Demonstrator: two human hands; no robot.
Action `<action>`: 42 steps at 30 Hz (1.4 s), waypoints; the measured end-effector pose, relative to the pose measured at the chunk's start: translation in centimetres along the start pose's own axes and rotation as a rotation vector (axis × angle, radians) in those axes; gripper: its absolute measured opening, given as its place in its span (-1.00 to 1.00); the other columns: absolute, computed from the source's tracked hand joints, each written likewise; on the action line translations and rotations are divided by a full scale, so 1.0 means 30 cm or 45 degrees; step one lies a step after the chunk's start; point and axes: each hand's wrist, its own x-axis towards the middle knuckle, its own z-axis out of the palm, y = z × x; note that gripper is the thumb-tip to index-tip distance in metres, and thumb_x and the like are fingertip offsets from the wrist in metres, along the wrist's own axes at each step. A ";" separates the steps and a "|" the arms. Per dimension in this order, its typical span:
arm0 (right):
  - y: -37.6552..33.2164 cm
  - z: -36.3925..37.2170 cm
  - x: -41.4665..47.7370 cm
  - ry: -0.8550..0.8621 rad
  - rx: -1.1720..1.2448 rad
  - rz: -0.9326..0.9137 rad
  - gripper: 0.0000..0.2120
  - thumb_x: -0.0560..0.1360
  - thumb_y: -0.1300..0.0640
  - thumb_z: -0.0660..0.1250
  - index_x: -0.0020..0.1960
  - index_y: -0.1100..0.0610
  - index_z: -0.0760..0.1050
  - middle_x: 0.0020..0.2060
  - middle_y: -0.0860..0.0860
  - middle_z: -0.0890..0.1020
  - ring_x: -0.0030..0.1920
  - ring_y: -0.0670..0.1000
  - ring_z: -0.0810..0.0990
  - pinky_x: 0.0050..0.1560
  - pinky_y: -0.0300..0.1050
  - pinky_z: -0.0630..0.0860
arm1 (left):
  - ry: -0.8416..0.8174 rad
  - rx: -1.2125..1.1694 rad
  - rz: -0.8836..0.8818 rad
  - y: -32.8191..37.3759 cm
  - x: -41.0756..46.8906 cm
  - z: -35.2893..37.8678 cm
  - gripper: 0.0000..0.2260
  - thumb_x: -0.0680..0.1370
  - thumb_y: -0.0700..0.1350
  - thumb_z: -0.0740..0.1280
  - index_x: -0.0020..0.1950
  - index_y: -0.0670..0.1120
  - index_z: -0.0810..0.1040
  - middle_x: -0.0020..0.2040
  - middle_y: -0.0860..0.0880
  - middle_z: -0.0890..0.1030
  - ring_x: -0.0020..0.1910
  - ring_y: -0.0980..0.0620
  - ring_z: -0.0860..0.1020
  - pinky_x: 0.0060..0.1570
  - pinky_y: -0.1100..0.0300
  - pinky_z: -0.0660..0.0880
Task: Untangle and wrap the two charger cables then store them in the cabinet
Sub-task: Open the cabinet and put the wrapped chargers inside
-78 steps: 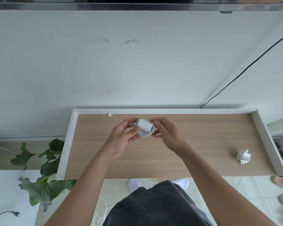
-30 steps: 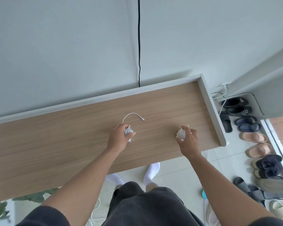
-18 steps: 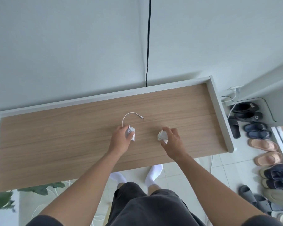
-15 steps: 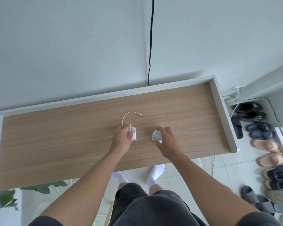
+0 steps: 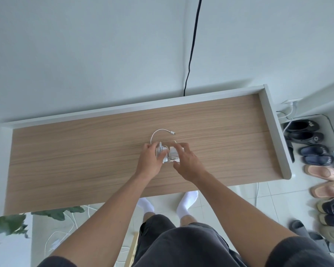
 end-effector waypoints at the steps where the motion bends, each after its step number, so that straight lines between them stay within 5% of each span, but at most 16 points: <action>1: 0.002 -0.001 -0.006 0.014 -0.017 -0.001 -0.25 0.58 0.23 0.40 0.65 -0.16 0.21 0.49 0.05 0.34 0.23 0.28 0.64 0.15 0.14 0.62 | 0.026 -0.031 -0.006 -0.009 -0.002 -0.003 -0.55 0.72 0.12 0.36 0.54 -0.07 0.53 0.28 -0.07 0.50 0.23 -0.06 0.56 0.28 0.11 0.45; 4: 0.004 -0.002 -0.017 0.049 -0.043 0.020 -0.22 0.58 0.20 0.42 0.69 -0.09 0.15 0.50 0.07 0.33 0.21 0.30 0.66 0.09 0.14 0.62 | 0.105 -0.087 -0.025 -0.033 -0.006 -0.010 -0.60 0.73 0.12 0.33 0.49 -0.08 0.56 0.19 0.01 0.48 0.11 -0.06 0.64 0.26 -0.07 0.58; 12: 0.009 0.003 -0.049 0.097 -0.048 0.048 -0.14 0.56 0.17 0.46 0.72 -0.08 0.10 0.53 0.09 0.30 0.37 0.26 0.57 0.15 0.21 0.67 | 0.080 -0.139 0.016 -0.064 -0.067 -0.059 -0.68 0.76 0.07 0.28 0.45 -0.04 0.56 0.36 -0.03 0.53 -0.05 0.05 0.67 0.12 0.11 0.52; 26: -0.090 0.132 -0.229 0.477 -0.026 0.265 -0.32 0.53 0.11 0.49 0.60 0.13 0.37 0.38 0.16 0.47 0.30 0.28 0.47 0.43 0.21 0.45 | 0.005 -0.194 0.002 -0.367 -0.190 -0.243 -0.70 0.75 0.02 0.26 0.46 0.00 0.57 0.33 0.03 0.65 0.08 0.03 0.70 0.11 0.04 0.59; 34: -0.222 0.320 -0.412 0.585 0.254 0.492 -0.59 0.61 0.08 0.44 0.42 0.12 0.48 0.21 0.04 0.55 0.28 0.16 0.50 0.37 0.09 0.47 | -0.049 -0.241 0.006 -0.583 -0.306 -0.385 -0.76 0.73 0.00 0.28 0.36 0.07 0.61 0.20 0.10 0.73 0.05 0.02 0.74 0.22 -0.08 0.64; 42: -0.177 0.397 -0.489 0.382 0.483 0.757 -0.73 0.68 0.05 0.36 0.34 0.10 0.54 0.21 -0.01 0.68 0.10 0.02 0.60 0.10 -0.12 0.44 | 0.086 -0.447 -0.135 -0.667 -0.498 -0.379 -0.81 0.75 -0.14 0.27 0.19 0.03 0.68 0.10 0.14 0.77 0.09 0.08 0.74 0.09 0.10 0.63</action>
